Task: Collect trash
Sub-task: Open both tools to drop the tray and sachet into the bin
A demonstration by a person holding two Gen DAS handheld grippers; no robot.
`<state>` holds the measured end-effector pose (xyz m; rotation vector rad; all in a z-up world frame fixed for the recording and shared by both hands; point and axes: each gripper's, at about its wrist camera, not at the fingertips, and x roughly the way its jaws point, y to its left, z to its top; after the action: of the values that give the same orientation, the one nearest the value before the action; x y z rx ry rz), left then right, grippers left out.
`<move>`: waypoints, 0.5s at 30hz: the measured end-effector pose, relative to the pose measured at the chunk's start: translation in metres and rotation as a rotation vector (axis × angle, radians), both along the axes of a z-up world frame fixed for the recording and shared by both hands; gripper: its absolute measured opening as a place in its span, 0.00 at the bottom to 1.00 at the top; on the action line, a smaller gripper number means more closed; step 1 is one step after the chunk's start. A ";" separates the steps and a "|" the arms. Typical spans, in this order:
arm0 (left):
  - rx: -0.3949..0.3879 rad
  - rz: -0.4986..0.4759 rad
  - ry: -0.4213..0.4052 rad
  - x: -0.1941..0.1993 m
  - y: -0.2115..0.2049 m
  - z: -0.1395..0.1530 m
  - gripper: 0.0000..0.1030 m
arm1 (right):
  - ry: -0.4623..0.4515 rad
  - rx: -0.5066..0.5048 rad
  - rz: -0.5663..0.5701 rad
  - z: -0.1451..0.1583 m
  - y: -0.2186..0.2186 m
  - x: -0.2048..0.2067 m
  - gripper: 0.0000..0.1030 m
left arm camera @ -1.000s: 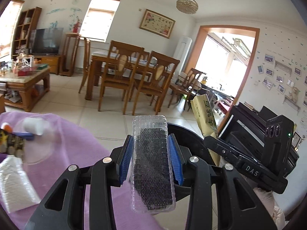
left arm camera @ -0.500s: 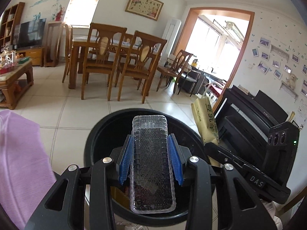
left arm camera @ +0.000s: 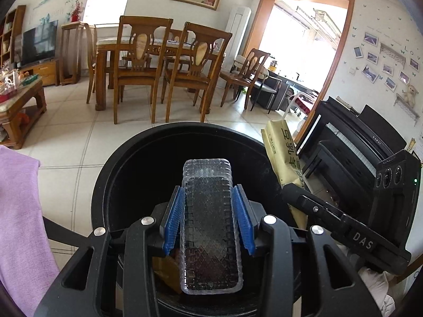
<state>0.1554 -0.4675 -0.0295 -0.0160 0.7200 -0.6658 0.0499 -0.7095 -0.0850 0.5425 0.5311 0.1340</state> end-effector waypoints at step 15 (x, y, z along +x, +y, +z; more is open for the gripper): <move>0.020 0.073 -0.081 -0.029 0.029 0.031 0.95 | -0.026 -0.017 -0.003 0.021 0.017 -0.006 0.79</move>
<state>0.1259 -0.4388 0.0018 0.0032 0.6448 -0.5857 0.0443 -0.6921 -0.0639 0.5239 0.5056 0.1338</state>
